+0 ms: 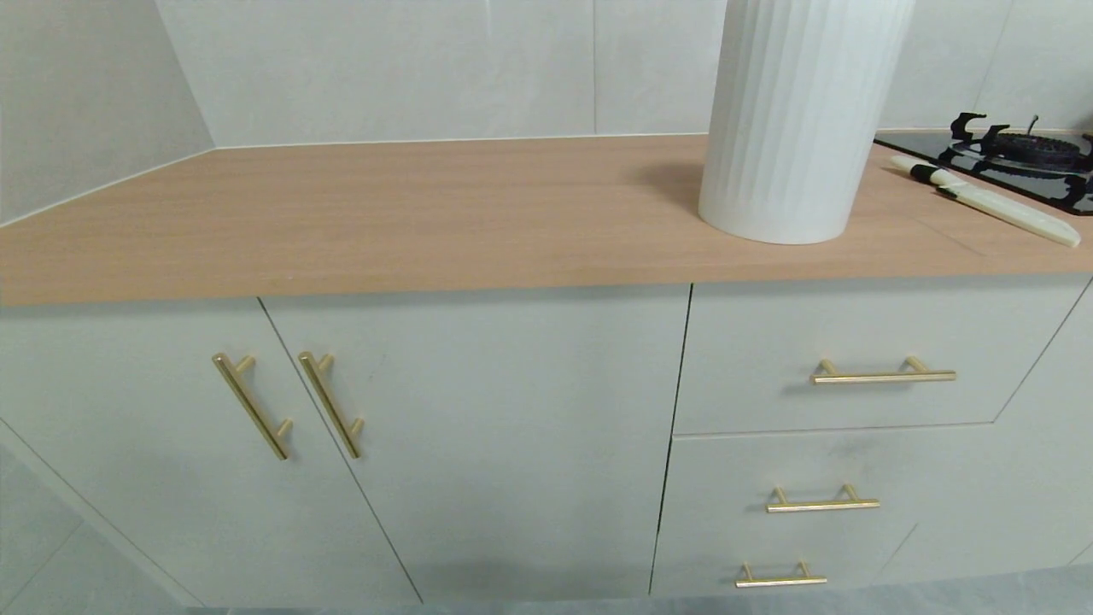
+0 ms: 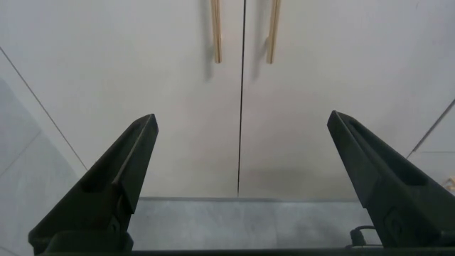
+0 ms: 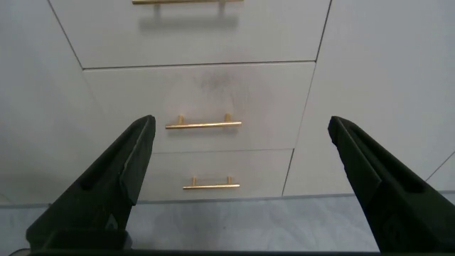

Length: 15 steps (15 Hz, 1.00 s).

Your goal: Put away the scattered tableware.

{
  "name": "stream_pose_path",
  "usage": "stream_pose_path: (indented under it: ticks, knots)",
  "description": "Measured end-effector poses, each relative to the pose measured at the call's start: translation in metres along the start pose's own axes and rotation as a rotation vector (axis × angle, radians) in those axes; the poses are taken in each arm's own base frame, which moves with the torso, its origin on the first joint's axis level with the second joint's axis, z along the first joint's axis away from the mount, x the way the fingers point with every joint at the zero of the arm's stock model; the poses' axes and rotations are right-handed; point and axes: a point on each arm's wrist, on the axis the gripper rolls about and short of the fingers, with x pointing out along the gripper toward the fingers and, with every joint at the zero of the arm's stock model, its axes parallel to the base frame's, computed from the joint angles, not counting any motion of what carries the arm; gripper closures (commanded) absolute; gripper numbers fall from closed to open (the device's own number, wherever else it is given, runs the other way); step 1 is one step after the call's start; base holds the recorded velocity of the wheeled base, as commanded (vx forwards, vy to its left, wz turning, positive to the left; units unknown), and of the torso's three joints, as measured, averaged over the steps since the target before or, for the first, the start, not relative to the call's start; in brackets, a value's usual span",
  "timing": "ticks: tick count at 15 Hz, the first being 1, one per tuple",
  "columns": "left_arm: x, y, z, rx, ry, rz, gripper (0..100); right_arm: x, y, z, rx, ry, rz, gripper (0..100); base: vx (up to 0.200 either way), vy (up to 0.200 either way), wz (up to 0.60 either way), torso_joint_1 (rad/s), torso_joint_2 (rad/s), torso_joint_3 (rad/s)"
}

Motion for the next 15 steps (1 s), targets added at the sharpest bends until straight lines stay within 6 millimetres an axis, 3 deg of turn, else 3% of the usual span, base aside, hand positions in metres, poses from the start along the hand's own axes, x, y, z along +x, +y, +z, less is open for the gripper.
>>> stream_pose_path:
  ticks: [3, 12, 15]
  knots:
    - [0.0001, 0.0, -0.0002, 0.0, 0.001, 0.0, 0, 0.0, 0.0, 0.0, 0.0, 0.0, 0.0, 0, 0.0, 0.0, 0.0, 0.0, 0.0, 0.0]
    - [0.0001, 0.0, -0.0002, 0.0, 0.0, 0.0, 0, 0.0, 0.0, 0.0, 0.0, 0.001, 0.0, 0, 0.0, -0.2, 0.0, 0.004, 0.0, 0.005]
    - [0.0001, 0.0, -0.0002, 0.0, 0.001, 0.0, 0, 0.0, 0.0, 0.0, 0.0, 0.001, 0.001, 0, 0.0, 0.0, 0.0, 0.0, 0.0, 0.0]
